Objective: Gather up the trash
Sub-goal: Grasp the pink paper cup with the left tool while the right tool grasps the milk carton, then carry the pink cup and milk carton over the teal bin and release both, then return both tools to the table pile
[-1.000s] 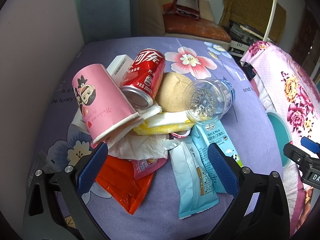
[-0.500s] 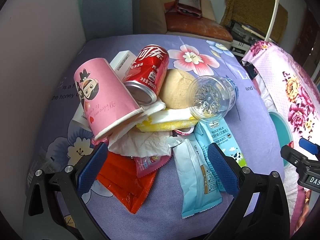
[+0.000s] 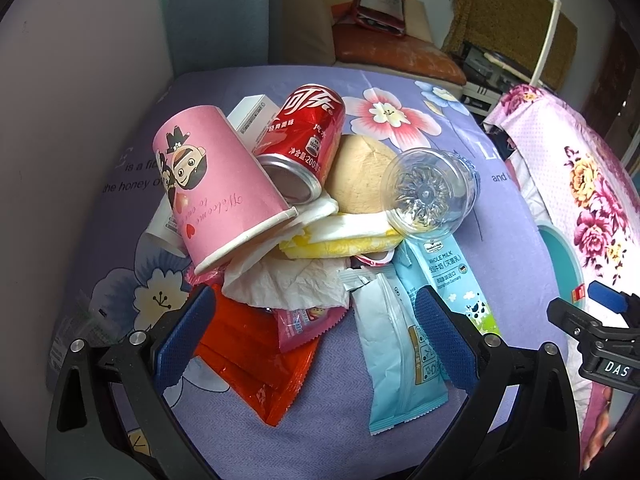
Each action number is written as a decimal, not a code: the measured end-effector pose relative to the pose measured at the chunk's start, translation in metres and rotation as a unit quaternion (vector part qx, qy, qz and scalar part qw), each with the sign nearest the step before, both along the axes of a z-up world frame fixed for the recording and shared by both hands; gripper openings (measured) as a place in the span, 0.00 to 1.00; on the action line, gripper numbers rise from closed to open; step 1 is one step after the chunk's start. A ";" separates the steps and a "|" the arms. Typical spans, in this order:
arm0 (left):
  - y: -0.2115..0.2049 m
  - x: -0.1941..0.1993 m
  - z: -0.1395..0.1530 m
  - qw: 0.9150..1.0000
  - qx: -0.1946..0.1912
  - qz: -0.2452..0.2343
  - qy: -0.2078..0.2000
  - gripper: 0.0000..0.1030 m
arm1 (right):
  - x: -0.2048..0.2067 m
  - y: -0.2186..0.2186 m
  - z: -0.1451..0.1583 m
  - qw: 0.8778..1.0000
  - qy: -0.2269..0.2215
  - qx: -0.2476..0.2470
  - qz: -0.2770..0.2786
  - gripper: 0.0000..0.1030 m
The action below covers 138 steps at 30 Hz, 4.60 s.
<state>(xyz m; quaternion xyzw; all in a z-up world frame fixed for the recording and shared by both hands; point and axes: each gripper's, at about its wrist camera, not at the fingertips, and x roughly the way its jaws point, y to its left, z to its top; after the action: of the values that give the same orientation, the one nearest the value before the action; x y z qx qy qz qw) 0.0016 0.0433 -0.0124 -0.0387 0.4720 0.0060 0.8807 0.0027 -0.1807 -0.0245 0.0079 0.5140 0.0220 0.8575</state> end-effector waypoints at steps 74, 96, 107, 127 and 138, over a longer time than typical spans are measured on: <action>-0.057 0.014 -0.004 0.978 -0.076 -0.189 0.047 0.60 | 0.018 -0.039 -0.001 0.993 0.006 0.115 0.008 0.47; -0.295 0.064 -0.044 0.927 -0.020 -0.362 0.091 0.60 | 0.000 -0.264 -0.022 0.969 -0.037 0.148 -0.194 0.47; -0.343 0.064 -0.076 0.918 0.000 -0.380 0.117 0.72 | -0.003 -0.294 -0.041 0.964 -0.024 0.151 -0.217 0.47; -0.296 0.075 -0.059 0.941 -0.034 -0.317 0.111 0.91 | 0.013 -0.276 -0.063 0.968 0.016 0.147 -0.202 0.48; -0.267 0.070 -0.044 0.947 -0.048 -0.301 0.100 0.92 | 0.015 -0.254 -0.050 0.969 0.024 0.136 -0.204 0.79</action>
<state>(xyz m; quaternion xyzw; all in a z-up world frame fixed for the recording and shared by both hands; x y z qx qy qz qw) 0.0711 -0.2242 -0.0560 0.0640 0.5468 -0.2786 0.7870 0.0178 -0.4344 -0.0749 0.2290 0.5145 -0.0837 0.8221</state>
